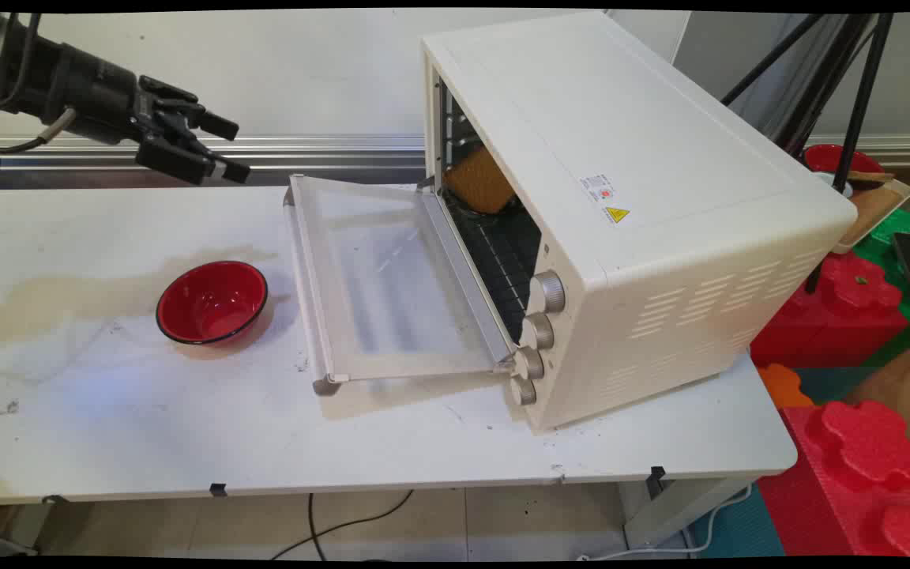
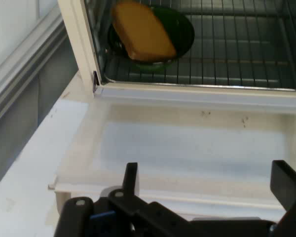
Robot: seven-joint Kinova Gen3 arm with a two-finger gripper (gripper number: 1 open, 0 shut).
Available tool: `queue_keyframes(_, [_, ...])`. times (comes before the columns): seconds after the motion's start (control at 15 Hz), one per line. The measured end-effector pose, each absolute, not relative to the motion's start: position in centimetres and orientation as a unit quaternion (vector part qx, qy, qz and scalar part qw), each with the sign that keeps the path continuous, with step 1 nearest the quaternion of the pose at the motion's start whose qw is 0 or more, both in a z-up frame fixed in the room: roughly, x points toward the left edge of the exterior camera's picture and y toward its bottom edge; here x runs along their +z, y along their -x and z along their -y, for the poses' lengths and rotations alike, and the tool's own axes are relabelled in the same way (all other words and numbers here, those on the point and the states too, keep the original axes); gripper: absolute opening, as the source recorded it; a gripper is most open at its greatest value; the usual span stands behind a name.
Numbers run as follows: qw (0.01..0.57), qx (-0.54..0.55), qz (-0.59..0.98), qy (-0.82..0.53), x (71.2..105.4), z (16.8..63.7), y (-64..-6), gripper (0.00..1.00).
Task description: Close the oven
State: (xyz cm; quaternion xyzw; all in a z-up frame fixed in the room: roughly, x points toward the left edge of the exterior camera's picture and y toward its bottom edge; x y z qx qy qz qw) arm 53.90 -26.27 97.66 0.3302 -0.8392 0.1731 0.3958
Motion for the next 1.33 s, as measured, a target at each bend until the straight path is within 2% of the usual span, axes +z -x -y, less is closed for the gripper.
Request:
queue_keyframes(0.67, [0.326, 0.117, 0.874, -0.341, 95.7, 24.8, -52.9, 1.00])
queue_keyframes(1.33, [0.263, 0.063, 0.888, -0.371, 91.6, 22.9, -50.4, 1.00])
